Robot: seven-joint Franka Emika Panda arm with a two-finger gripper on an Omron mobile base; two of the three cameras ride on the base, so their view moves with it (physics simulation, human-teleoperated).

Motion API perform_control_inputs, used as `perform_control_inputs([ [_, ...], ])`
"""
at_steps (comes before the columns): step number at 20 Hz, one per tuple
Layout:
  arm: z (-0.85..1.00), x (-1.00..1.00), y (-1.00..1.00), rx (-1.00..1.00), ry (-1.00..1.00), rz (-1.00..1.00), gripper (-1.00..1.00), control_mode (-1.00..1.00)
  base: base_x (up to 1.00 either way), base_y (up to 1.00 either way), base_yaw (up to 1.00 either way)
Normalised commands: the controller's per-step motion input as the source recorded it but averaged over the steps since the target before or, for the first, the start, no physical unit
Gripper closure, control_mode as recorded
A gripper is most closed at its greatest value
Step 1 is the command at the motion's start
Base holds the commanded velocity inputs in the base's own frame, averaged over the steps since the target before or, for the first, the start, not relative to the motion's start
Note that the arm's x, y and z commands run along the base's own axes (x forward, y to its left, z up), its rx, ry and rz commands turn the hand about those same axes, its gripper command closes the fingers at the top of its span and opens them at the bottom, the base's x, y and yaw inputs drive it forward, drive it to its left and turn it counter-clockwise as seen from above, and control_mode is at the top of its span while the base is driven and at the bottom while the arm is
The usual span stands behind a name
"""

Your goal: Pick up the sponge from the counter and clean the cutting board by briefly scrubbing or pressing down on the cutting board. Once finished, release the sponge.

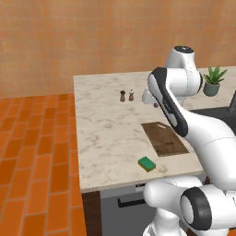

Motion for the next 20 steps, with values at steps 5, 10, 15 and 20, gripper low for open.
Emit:
perform_control_inputs([
  [5,-0.39,-0.17,0.08,-0.05,0.0,0.09,-1.0,-1.0,0.0,0.0,0.0],
  [10,-0.64,-0.45,0.22,-0.05,0.0,0.24,-1.0,-1.0,0.0,0.0,0.0],
  [15,-0.64,-0.15,0.05,0.0,0.0,0.2,-1.0,-1.0,0.0,0.0,0.0],
  [20,-0.74,0.01,0.11,-0.06,0.02,0.02,-1.0,-1.0,0.0,0.0,0.0],
])
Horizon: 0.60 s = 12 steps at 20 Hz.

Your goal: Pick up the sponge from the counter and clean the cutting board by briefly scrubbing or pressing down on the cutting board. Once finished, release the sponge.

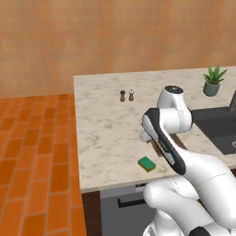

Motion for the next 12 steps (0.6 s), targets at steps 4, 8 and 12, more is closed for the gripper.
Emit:
perform_control_inputs([
  [4,-0.57,0.0,0.05,-0.05,0.0,0.0,-1.0,-1.0,0.0,0.0,0.0],
  [8,-0.49,0.0,0.0,0.0,0.0,0.0,-1.0,-1.0,0.0,0.0,0.0],
  [12,-0.46,0.0,0.0,0.0,0.0,0.0,-1.0,-1.0,0.0,0.0,0.0],
])
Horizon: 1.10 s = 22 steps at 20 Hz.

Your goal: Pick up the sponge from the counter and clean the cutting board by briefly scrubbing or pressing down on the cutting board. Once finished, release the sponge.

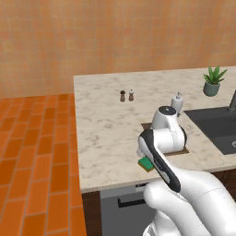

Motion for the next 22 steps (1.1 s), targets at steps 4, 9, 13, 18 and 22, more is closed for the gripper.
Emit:
perform_control_inputs([
  [4,-0.41,0.0,0.0,-0.02,0.0,0.0,-1.0,-1.0,0.0,0.0,0.0],
  [9,-0.32,0.1,0.0,0.0,0.01,0.0,-1.0,-1.0,0.0,0.0,0.0],
  [13,-0.24,0.0,0.0,0.0,0.0,0.0,-1.0,-1.0,0.0,0.0,0.0],
  [18,-0.32,0.0,0.0,0.0,0.0,0.02,-1.0,-1.0,0.0,0.0,0.0],
  [22,-0.4,0.0,0.0,0.0,0.0,0.01,-1.0,-1.0,0.0,0.0,0.0],
])
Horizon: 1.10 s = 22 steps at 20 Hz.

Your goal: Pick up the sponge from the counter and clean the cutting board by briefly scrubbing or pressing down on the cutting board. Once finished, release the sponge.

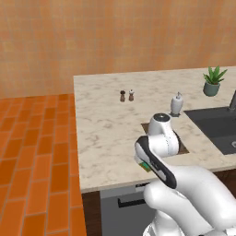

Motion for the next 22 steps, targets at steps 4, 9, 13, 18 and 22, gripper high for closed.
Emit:
perform_control_inputs([
  [4,-0.48,0.0,0.0,0.0,0.0,0.0,-1.0,-1.0,0.0,0.0,0.0],
  [9,-0.53,0.0,0.0,0.01,0.0,0.01,-1.0,-1.0,0.0,0.0,0.0],
  [13,-0.51,0.07,-0.01,0.0,0.0,0.02,-1.0,-1.0,0.0,0.0,0.0],
  [18,-0.49,0.0,-0.01,0.0,0.0,0.02,-1.0,-1.0,0.0,0.0,0.0],
  [22,-0.48,0.0,-0.01,0.02,0.0,0.03,-1.0,-1.0,0.0,0.0,0.0],
])
